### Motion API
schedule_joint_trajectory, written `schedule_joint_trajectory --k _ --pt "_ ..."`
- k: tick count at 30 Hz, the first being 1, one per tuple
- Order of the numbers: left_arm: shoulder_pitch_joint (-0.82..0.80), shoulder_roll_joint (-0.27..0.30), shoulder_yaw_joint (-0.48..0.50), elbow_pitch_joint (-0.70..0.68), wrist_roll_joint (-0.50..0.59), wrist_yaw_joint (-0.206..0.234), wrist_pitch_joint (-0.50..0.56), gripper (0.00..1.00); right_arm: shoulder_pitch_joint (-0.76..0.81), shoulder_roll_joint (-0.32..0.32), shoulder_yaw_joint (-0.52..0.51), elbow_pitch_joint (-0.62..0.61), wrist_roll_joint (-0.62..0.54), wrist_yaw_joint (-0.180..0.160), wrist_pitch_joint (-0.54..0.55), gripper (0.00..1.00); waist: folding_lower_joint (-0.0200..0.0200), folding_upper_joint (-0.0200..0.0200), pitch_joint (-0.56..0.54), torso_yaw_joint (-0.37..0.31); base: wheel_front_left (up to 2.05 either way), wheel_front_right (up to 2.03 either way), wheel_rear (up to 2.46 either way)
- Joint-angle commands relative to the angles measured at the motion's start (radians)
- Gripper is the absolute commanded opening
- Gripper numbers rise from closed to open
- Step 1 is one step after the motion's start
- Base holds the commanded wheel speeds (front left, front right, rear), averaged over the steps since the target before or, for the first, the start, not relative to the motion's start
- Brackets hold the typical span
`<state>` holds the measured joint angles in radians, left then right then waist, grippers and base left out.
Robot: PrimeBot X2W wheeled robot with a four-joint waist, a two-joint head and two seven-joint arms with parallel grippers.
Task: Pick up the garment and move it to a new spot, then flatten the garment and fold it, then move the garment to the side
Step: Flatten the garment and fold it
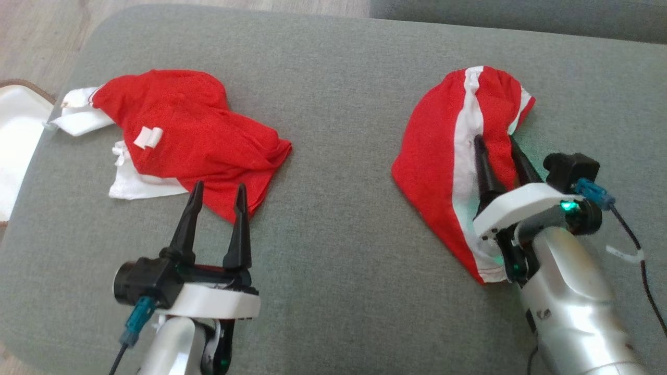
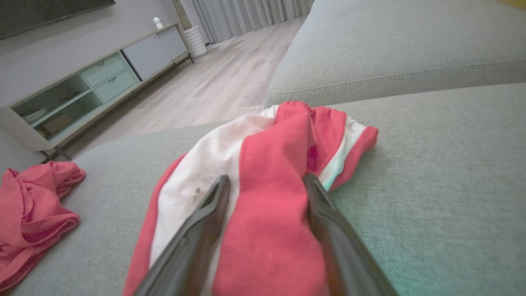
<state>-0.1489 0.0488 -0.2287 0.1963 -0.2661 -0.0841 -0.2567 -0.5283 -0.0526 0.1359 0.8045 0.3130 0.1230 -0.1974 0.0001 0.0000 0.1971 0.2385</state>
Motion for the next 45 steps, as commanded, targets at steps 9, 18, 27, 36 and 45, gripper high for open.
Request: schedule_joint_trajectory --k 9,18,27,36,45 --pt "-0.044 0.002 0.031 -0.031 -0.006 0.014 -0.005 1.0 -0.104 0.002 -0.003 -0.052 -0.028 0.008 -0.062 0.0 -0.0001 0.0 -0.011 -0.04 0.0 0.0 0.0" --pt "-0.038 0.001 0.032 -0.043 -0.014 0.016 -0.005 1.0 -0.182 -0.078 -0.068 -0.277 -0.213 0.008 -0.064 0.0 -0.0001 0.0 -0.063 -0.08 0.0 0.0 0.0" --pt "-0.006 0.001 0.051 -0.059 -0.037 0.027 -0.005 1.0 -0.117 -0.15 0.205 -0.39 -0.226 0.008 -0.02 0.0 -0.0001 0.0 -0.084 -0.124 0.0 0.0 0.0" --pt "-0.013 0.001 0.057 -0.059 -0.024 0.02 -0.005 1.0 0.1 -0.115 0.233 -0.322 -0.13 0.008 0.031 1.0 -0.0001 0.0 -0.071 -0.192 0.0 0.0 0.0" --pt "-0.013 0.001 0.074 -0.059 -0.005 0.009 -0.005 1.0 0.187 -0.026 0.057 -0.402 -0.158 0.008 -0.035 1.0 -0.0001 0.0 -0.081 -0.242 0.0 0.0 0.0"
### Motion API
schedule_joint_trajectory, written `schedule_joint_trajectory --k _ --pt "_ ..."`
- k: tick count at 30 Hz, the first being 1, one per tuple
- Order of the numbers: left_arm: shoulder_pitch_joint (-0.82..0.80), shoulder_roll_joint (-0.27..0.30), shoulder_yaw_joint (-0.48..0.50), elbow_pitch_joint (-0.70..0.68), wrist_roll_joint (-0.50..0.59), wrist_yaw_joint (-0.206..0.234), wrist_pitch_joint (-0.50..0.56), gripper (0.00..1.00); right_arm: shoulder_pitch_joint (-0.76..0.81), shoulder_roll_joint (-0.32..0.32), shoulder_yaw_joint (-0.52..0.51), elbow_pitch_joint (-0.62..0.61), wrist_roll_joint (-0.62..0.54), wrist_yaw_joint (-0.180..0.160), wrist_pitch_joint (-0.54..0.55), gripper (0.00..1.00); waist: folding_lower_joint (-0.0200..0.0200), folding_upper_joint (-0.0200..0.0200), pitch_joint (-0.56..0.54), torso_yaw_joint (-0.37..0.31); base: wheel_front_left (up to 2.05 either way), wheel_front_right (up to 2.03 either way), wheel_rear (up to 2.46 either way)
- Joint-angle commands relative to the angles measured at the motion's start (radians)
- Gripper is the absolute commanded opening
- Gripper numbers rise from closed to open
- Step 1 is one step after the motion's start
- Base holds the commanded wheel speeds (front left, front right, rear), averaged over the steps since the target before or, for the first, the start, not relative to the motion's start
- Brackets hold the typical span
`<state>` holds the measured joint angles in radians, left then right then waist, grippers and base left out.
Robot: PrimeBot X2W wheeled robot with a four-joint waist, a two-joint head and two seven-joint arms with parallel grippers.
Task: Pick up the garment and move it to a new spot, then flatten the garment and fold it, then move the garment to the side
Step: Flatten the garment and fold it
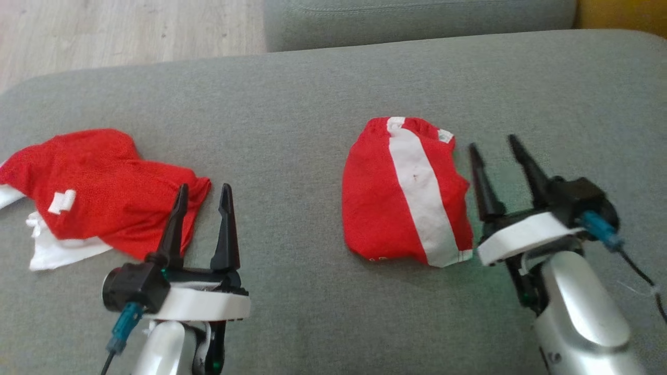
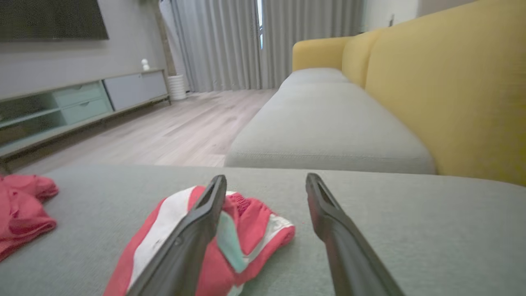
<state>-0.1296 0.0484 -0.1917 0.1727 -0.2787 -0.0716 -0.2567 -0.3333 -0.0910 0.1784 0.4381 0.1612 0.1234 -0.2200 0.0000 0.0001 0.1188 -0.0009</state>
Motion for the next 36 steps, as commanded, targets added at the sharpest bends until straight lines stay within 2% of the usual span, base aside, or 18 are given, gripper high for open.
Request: schedule_joint_trajectory --k 1,6,11,17,22,28,32,36 --pt "-0.032 0.002 0.037 -0.036 0.009 -0.004 -0.005 1.0 0.002 0.019 -0.009 -0.055 -0.009 0.007 -0.018 1.0 0.0 -0.0001 -0.005 -0.005 0.0 0.0 0.0" --pt "-0.031 0.002 0.034 -0.038 0.01 -0.009 -0.005 1.0 0.071 0.039 -0.091 -0.128 0.01 0.007 -0.033 1.0 0.0 -0.0001 -0.013 -0.003 0.0 0.0 0.0" --pt "-0.027 0.002 0.018 -0.038 0.006 -0.011 -0.005 1.0 0.104 0.04 -0.091 -0.121 0.063 0.007 -0.036 1.0 0.0 -0.0001 -0.012 0.014 0.0 0.0 0.0" --pt "-0.037 0.002 0.005 -0.036 0.004 -0.01 -0.005 1.0 0.023 0.041 -0.112 -0.083 0.086 0.007 -0.005 1.0 0.0 -0.0001 0.013 0.061 0.0 0.0 0.0" --pt "-0.052 0.002 -0.015 -0.03 -0.003 -0.01 -0.005 1.0 -0.118 0.041 -0.102 -0.014 0.092 0.007 0.11 1.0 0.0 -0.0001 0.048 0.112 0.0 0.0 0.0" --pt "-0.075 0.002 -0.046 -0.021 -0.017 -0.005 -0.005 1.0 -0.276 0.041 -0.09 0.168 0.13 0.007 0.327 1.0 0.0 -0.0001 0.069 0.17 0.0 0.0 0.0" --pt "-0.081 0.002 -0.063 -0.016 -0.028 0.003 -0.005 1.0 -0.33 0.037 -0.08 0.291 0.142 0.007 0.444 1.0 0.0 -0.0001 0.068 0.2 0.0 0.0 0.0" --pt "-0.08 0.002 -0.072 -0.013 -0.034 0.01 -0.005 1.0 -0.348 0.035 -0.048 0.367 0.156 0.007 0.494 1.0 0.0 -0.0001 0.066 0.216 0.0 0.0 0.0"
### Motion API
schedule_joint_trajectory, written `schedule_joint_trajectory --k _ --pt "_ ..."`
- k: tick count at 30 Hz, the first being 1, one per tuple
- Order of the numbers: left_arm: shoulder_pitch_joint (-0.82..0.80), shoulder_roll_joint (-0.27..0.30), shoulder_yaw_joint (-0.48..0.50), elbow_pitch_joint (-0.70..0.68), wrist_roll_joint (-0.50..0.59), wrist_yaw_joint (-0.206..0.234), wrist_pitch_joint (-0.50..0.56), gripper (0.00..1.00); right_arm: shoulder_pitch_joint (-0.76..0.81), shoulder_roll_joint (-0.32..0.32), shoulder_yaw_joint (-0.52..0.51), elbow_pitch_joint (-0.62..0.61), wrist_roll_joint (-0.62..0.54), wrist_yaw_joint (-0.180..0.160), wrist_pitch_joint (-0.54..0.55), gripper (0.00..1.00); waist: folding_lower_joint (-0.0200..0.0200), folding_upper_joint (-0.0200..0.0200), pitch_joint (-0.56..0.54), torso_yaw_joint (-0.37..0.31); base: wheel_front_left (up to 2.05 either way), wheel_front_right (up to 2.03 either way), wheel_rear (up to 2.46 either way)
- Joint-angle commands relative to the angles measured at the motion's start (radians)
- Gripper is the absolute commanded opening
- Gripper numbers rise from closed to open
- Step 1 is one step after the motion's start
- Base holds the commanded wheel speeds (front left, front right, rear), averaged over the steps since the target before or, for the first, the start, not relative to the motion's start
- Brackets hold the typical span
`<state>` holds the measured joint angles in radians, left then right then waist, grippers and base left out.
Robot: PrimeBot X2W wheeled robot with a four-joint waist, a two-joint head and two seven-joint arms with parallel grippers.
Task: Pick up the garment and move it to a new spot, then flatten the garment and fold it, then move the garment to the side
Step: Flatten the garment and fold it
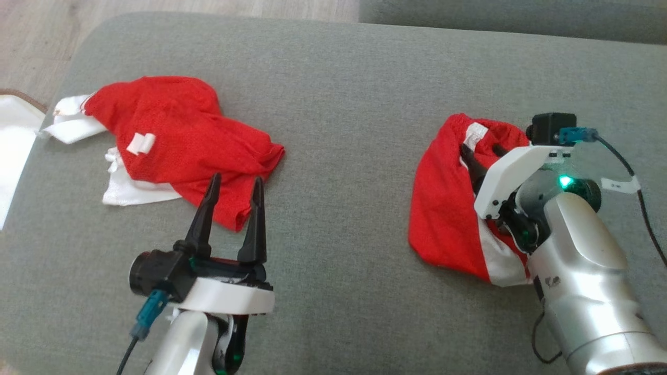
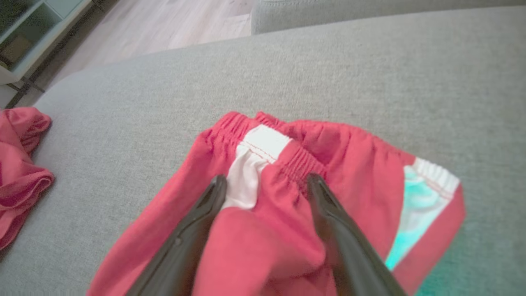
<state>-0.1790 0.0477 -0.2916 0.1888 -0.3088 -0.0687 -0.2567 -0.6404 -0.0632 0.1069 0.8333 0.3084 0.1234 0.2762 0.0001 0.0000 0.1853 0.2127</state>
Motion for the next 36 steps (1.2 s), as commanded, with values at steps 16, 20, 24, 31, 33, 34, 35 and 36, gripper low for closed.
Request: schedule_joint_trajectory --k 16,20,24,31,33,34,35,36 --pt "-0.021 0.003 0.045 -0.04 -0.007 0.016 -0.005 1.0 -0.147 -0.157 0.03 -0.097 0.0 0.007 -0.343 0.0 -0.0001 0.0 -0.026 -0.046 0.0 0.0 0.0" --pt "-0.018 0.003 0.045 -0.046 -0.014 0.017 -0.005 1.0 -0.185 -0.227 0.084 -0.137 -0.034 0.007 -0.359 0.0 -0.0001 0.0 -0.037 -0.053 0.0 0.0 0.0" --pt "-0.013 0.003 0.038 -0.054 -0.025 0.022 -0.005 1.0 -0.233 -0.305 0.255 -0.226 -0.089 0.007 -0.387 0.0 -0.0001 0.0 -0.05 -0.054 0.0 0.0 0.0" --pt "-0.009 0.003 0.03 -0.06 -0.032 0.024 -0.005 1.0 -0.202 -0.275 0.608 -0.273 -0.053 0.007 -0.342 0.0 -0.0001 0.0 -0.047 -0.04 0.0 0.0 0.0" --pt "-0.011 0.003 0.027 -0.06 -0.033 0.023 -0.005 1.0 -0.174 -0.247 0.7 -0.248 -0.011 0.007 -0.341 0.0 -0.0001 0.0 -0.043 -0.032 0.0 0.0 0.0" --pt "-0.012 0.003 0.025 -0.059 -0.033 0.022 -0.005 1.0 -0.161 -0.232 0.743 -0.231 0.006 0.007 -0.342 0.0 -0.0001 0.0 -0.042 -0.027 0.0 0.0 0.0" --pt "-0.014 0.003 0.024 -0.057 -0.032 0.021 -0.005 1.0 -0.15 -0.218 0.783 -0.212 0.02 0.007 -0.345 0.0 -0.0001 0.0 -0.041 -0.022 0.0 0.0 0.0" --pt "-0.016 0.003 0.023 -0.055 -0.032 0.021 -0.005 1.0 -0.14 -0.201 0.815 -0.192 0.037 0.007 -0.351 0.0 -0.0001 0.0 -0.04 -0.017 0.0 0.0 0.0"
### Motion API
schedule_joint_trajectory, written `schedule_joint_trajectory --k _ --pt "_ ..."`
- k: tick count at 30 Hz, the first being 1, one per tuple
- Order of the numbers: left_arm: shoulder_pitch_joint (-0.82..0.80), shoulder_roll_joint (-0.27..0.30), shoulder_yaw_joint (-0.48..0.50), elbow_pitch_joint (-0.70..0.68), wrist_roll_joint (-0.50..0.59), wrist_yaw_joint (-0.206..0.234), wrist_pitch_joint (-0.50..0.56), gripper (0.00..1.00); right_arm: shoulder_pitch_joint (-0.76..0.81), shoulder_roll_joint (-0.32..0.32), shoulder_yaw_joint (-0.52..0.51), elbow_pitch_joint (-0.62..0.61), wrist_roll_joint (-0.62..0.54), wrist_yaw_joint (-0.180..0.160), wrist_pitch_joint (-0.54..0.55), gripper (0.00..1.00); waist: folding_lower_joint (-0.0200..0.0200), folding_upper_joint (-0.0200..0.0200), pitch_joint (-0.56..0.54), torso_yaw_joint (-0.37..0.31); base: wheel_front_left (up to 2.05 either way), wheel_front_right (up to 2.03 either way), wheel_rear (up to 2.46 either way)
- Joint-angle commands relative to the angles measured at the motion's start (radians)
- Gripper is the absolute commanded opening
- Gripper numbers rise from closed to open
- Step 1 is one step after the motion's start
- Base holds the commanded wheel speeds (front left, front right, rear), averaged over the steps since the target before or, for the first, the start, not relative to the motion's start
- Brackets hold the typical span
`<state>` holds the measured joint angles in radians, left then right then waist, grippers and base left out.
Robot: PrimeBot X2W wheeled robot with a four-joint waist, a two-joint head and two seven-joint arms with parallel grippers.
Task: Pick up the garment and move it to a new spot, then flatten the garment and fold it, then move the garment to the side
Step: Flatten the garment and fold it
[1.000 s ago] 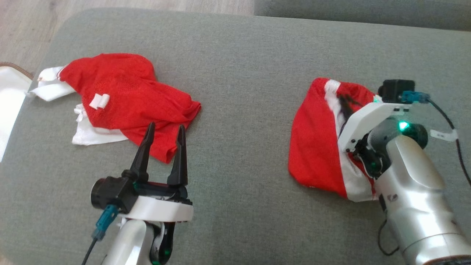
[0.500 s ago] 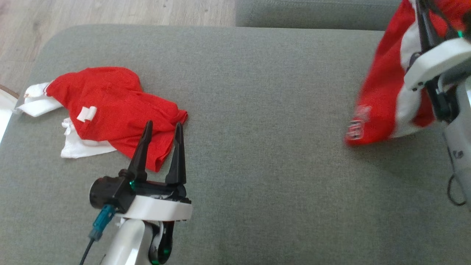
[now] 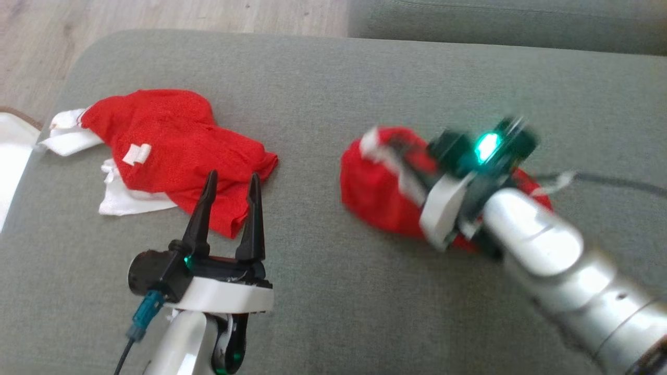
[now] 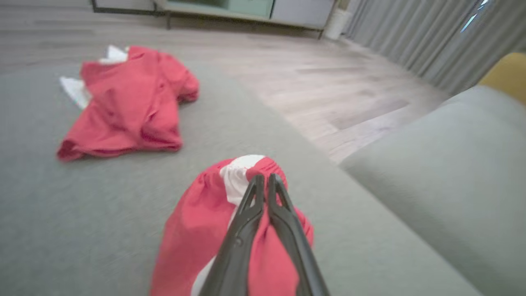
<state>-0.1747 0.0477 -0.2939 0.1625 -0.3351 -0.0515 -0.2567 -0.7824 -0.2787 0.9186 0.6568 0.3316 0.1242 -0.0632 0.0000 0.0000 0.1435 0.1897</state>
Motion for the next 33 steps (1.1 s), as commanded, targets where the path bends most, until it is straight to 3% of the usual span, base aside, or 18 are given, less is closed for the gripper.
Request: schedule_joint_trajectory --k 1,2,9,17,24,27,33 --pt "-0.022 0.003 0.025 -0.027 -0.005 0.003 -0.005 1.0 0.011 0.032 0.031 0.005 0.031 0.007 -0.02 0.04 0.0 0.0 0.002 0.01 0.0 0.0 0.0" --pt "-0.022 0.003 0.025 -0.026 -0.004 0.004 -0.005 1.0 0.017 0.049 0.056 0.024 0.043 0.007 -0.033 1.0 0.0 0.0 0.002 0.014 0.0 0.0 0.0" --pt "-0.018 0.003 0.04 -0.026 0.001 0.005 -0.005 1.0 0.02 0.111 0.149 0.125 0.128 0.007 -0.104 1.0 0.0 0.0 -0.001 0.02 0.0 0.0 0.0" --pt "-0.006 0.003 0.063 -0.036 0.008 0.008 -0.005 1.0 0.003 0.09 0.078 0.131 0.179 0.007 -0.166 1.0 0.0 0.0 -0.018 -0.033 0.0 0.0 0.0" --pt "0.001 0.003 0.074 -0.045 0.022 0.002 -0.005 1.0 0.048 0.051 -0.117 0.107 0.153 0.007 -0.193 1.0 0.0 0.0 -0.038 -0.084 0.0 0.0 0.0" --pt "0.006 0.003 0.082 -0.05 0.028 0.001 -0.005 1.0 0.106 0.05 -0.246 0.083 0.11 0.007 -0.197 1.0 0.0 0.0 -0.042 -0.111 0.0 0.0 0.0" --pt "0.013 0.003 0.084 -0.056 0.033 -0.01 -0.005 1.0 0.306 0.116 -0.543 -0.065 -0.015 0.007 -0.198 1.0 0.0 0.0 -0.044 -0.157 0.0 0.0 0.0"
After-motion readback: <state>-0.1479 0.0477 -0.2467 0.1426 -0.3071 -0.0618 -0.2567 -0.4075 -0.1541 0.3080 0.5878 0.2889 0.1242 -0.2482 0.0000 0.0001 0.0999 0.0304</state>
